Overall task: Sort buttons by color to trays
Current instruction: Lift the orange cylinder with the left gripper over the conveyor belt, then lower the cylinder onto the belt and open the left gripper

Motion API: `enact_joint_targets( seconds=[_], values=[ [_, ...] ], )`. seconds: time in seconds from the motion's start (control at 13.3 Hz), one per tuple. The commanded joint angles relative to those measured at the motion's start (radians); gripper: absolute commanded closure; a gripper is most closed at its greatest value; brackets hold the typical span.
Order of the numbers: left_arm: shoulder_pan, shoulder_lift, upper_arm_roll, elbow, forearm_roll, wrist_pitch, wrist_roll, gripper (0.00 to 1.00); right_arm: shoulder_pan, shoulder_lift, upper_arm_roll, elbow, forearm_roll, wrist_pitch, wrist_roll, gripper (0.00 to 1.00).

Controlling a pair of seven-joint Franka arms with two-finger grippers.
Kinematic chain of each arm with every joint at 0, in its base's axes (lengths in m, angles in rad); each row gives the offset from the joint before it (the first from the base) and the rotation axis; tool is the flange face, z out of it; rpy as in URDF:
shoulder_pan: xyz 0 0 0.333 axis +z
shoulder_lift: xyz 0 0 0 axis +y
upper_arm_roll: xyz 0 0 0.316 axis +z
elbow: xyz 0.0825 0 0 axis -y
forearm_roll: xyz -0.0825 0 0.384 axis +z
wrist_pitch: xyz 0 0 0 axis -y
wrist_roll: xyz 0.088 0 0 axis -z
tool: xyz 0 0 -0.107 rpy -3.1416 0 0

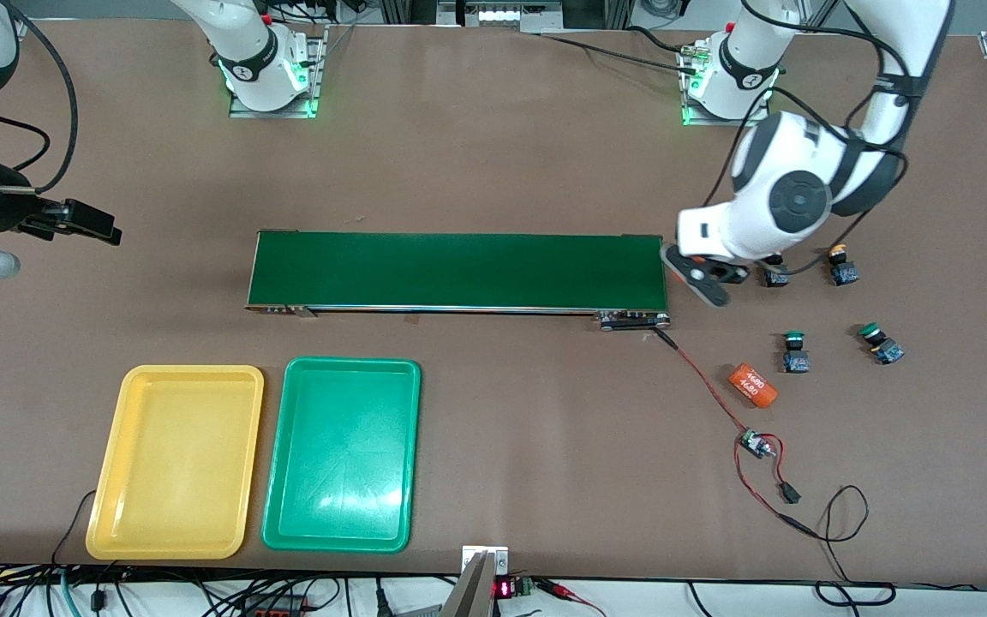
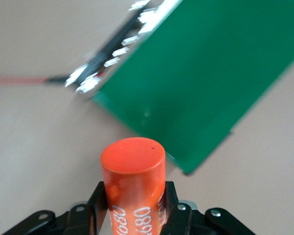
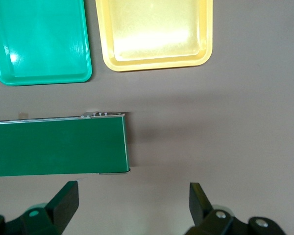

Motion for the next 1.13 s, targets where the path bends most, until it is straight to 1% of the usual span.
enact_joint_targets(
  seconds=[0.0, 0.15, 0.3, 0.45, 0.53, 0.68, 0.75, 0.9, 0.98, 1.05],
  values=[
    [-0.014, 0.006, -0.034, 0.01, -0.009, -0.002, 0.211, 1.0, -0.005, 0.008, -0.002, 0.019, 0.016, -0.012, 0.001, 0.0],
    [-0.051, 0.027, -0.035, 0.028, -0.007, 0.03, 0.333, 0.98, -0.006, 0.008, -0.005, 0.019, 0.017, -0.012, 0.001, 0.0],
    [-0.103, 0.061, -0.035, 0.027, 0.008, 0.1, 0.394, 0.98, -0.006, 0.008, -0.006, 0.019, 0.016, -0.012, 0.001, 0.0],
    [-0.122, 0.081, -0.037, 0.028, 0.148, 0.138, 0.41, 0.98, -0.006, 0.008, -0.006, 0.019, 0.016, -0.012, 0.001, 0.0],
    [-0.128, 0.085, -0.037, 0.028, 0.172, 0.143, 0.411, 0.98, -0.006, 0.008, -0.006, 0.019, 0.017, -0.012, 0.001, 0.0],
    [-0.129, 0.093, -0.037, 0.028, 0.183, 0.143, 0.411, 0.98, -0.006, 0.008, -0.006, 0.019, 0.016, -0.014, 0.001, 0.0],
    [-0.129, 0.098, -0.037, 0.028, 0.183, 0.143, 0.411, 0.96, -0.006, 0.008, -0.006, 0.019, 0.017, -0.014, 0.001, 0.0],
    [-0.129, 0.11, -0.037, 0.025, 0.183, 0.159, 0.408, 0.82, -0.006, 0.008, -0.006, 0.019, 0.016, -0.012, 0.001, 0.0],
    [-0.135, 0.119, -0.037, 0.025, 0.181, 0.162, 0.398, 0.6, -0.006, 0.008, -0.006, 0.019, 0.016, -0.014, 0.001, 0.0],
    [-0.142, 0.121, -0.037, 0.025, 0.181, 0.163, 0.396, 0.15, -0.006, 0.008, -0.006, 0.019, 0.016, -0.012, 0.0, 0.0]
  ],
)
